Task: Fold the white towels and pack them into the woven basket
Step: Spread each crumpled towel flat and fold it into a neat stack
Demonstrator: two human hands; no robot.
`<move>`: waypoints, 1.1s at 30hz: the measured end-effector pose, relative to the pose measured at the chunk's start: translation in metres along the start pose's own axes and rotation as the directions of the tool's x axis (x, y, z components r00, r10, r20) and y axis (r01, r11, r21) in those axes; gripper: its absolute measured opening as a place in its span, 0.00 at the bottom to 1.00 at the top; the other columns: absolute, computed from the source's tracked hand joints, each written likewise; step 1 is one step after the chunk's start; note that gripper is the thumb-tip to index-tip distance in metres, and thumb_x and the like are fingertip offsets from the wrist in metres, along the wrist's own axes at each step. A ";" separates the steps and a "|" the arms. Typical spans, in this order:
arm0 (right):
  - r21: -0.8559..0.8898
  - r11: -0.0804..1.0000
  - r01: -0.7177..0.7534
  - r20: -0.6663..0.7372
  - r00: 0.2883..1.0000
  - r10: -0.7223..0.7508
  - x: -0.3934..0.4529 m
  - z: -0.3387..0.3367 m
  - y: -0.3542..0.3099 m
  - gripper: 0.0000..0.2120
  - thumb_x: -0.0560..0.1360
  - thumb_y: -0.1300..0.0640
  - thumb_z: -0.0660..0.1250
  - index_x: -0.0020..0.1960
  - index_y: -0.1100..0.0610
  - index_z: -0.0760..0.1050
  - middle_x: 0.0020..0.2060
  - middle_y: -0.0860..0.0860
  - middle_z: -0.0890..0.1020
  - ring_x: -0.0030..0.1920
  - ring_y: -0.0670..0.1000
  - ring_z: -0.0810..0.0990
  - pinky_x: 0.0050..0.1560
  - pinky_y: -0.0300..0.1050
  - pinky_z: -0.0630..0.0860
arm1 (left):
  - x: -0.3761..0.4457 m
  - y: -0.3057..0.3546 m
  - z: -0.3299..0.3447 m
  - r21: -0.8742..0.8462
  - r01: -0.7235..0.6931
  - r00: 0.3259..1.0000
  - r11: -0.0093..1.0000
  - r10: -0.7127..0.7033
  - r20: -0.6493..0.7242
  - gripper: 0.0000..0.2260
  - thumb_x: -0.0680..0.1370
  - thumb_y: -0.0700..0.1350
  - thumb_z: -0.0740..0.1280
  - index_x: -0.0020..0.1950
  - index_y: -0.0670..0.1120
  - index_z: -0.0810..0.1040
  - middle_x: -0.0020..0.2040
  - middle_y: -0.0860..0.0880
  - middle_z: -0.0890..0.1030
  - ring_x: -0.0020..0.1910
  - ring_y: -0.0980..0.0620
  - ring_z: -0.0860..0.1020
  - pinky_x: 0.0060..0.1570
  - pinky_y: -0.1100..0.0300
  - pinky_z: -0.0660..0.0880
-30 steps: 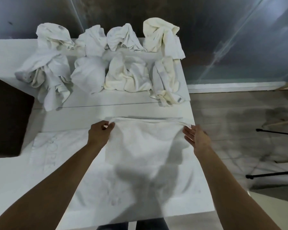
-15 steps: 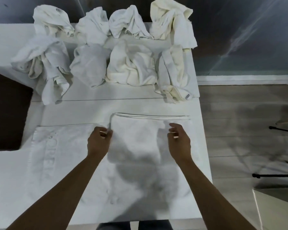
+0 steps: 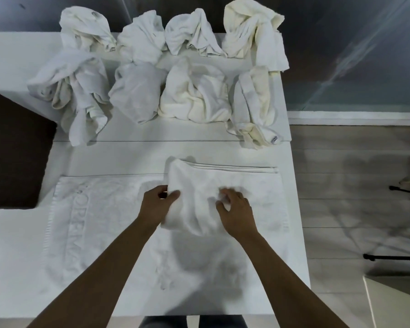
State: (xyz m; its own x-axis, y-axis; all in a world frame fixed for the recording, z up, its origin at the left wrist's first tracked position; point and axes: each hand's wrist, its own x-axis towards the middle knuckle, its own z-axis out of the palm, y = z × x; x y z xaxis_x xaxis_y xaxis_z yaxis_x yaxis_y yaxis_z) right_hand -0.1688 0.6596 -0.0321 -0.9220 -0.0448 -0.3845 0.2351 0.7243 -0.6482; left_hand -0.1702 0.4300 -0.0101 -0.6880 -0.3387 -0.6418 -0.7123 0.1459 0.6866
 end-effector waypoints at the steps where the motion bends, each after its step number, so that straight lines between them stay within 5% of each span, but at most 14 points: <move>1: 0.074 0.997 -0.026 -0.013 1.000 0.027 0.002 -0.005 -0.010 0.16 0.79 0.48 0.68 0.65 0.48 0.77 0.54 0.45 0.79 0.56 0.51 0.79 0.60 0.49 0.75 | -0.004 0.005 0.003 0.040 -0.038 0.999 0.998 0.038 -0.004 0.12 0.75 0.48 0.75 0.56 0.47 0.82 0.49 0.51 0.84 0.49 0.50 0.83 0.47 0.58 0.78; 4: 0.329 0.935 -0.132 0.065 0.991 0.117 0.014 -0.021 -0.052 0.14 0.76 0.40 0.70 0.56 0.48 0.79 0.49 0.44 0.82 0.48 0.43 0.82 0.49 0.38 0.76 | -0.028 0.017 0.019 0.159 -0.174 0.984 0.972 0.177 -0.004 0.10 0.75 0.50 0.75 0.55 0.53 0.80 0.45 0.57 0.82 0.41 0.57 0.81 0.42 0.68 0.74; 7: 0.414 0.890 -0.191 0.162 0.978 0.135 0.022 -0.032 -0.086 0.21 0.70 0.31 0.71 0.52 0.47 0.80 0.46 0.44 0.84 0.45 0.44 0.84 0.48 0.40 0.78 | -0.057 0.022 0.041 0.164 -0.297 0.954 0.941 0.298 0.018 0.10 0.77 0.49 0.74 0.56 0.55 0.78 0.46 0.58 0.81 0.40 0.58 0.80 0.39 0.72 0.71; 11: 0.304 0.933 -0.191 0.102 0.981 0.168 0.025 -0.045 -0.089 0.11 0.73 0.45 0.73 0.47 0.51 0.77 0.40 0.43 0.82 0.42 0.43 0.81 0.39 0.39 0.73 | -0.081 0.030 0.063 0.109 -0.342 0.939 0.933 0.337 0.059 0.13 0.76 0.46 0.74 0.59 0.54 0.79 0.49 0.58 0.81 0.38 0.61 0.78 0.39 0.72 0.70; 14: 0.290 0.938 -0.192 0.021 0.981 0.194 0.023 -0.060 -0.066 0.10 0.76 0.54 0.69 0.38 0.53 0.72 0.33 0.46 0.77 0.35 0.46 0.76 0.34 0.40 0.67 | -0.097 0.023 0.073 0.157 -0.434 0.896 0.887 0.407 0.175 0.24 0.72 0.47 0.78 0.66 0.55 0.76 0.56 0.61 0.78 0.48 0.62 0.77 0.47 0.71 0.71; 17: 0.320 0.922 -0.217 -0.016 0.972 0.234 0.023 -0.077 -0.041 0.08 0.77 0.55 0.68 0.44 0.59 0.77 0.37 0.49 0.81 0.39 0.50 0.79 0.37 0.42 0.71 | -0.103 0.009 0.080 0.305 -0.570 0.820 0.763 0.507 0.264 0.28 0.69 0.49 0.77 0.68 0.53 0.74 0.58 0.59 0.75 0.55 0.59 0.72 0.58 0.60 0.71; 20: 0.369 0.906 -0.207 -0.097 0.961 0.259 0.023 -0.094 -0.019 0.06 0.77 0.57 0.68 0.48 0.60 0.76 0.37 0.49 0.79 0.38 0.50 0.77 0.37 0.43 0.71 | -0.110 0.008 0.097 0.270 -0.651 0.754 0.709 0.566 0.333 0.20 0.71 0.46 0.74 0.61 0.54 0.76 0.54 0.58 0.75 0.51 0.55 0.74 0.52 0.52 0.75; 24: 0.416 0.884 -0.213 -0.151 0.942 0.299 0.027 -0.112 0.016 0.07 0.77 0.57 0.67 0.54 0.56 0.75 0.41 0.49 0.80 0.41 0.52 0.79 0.42 0.44 0.72 | -0.118 0.014 0.130 0.273 -0.703 0.698 0.657 0.564 0.441 0.19 0.74 0.48 0.72 0.63 0.57 0.74 0.57 0.59 0.75 0.53 0.55 0.74 0.50 0.55 0.76; 28: 0.389 0.889 -0.240 -0.171 0.930 0.325 0.032 -0.121 0.052 0.12 0.79 0.58 0.66 0.62 0.59 0.74 0.49 0.53 0.80 0.49 0.55 0.79 0.47 0.44 0.71 | -0.113 0.010 0.146 0.341 -0.772 0.625 0.537 0.541 0.562 0.24 0.75 0.56 0.70 0.70 0.56 0.72 0.64 0.60 0.75 0.59 0.54 0.73 0.61 0.58 0.70; 33: 0.210 0.944 -0.255 -0.279 0.910 0.308 0.034 -0.110 0.082 0.19 0.79 0.57 0.66 0.69 0.55 0.70 0.56 0.56 0.79 0.53 0.58 0.79 0.57 0.56 0.76 | -0.093 -0.008 0.139 0.497 -0.698 0.713 0.516 0.564 0.416 0.17 0.79 0.49 0.66 0.68 0.53 0.75 0.69 0.54 0.73 0.65 0.49 0.71 0.66 0.52 0.68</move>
State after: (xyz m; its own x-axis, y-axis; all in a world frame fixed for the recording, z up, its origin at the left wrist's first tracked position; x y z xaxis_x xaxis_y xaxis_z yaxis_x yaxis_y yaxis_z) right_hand -0.2143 0.7936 -0.0258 -0.8520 0.3744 -0.3659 0.5218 0.5508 -0.6515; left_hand -0.1200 0.5897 -0.0034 -0.9504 0.2271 -0.2125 0.0435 0.7735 0.6323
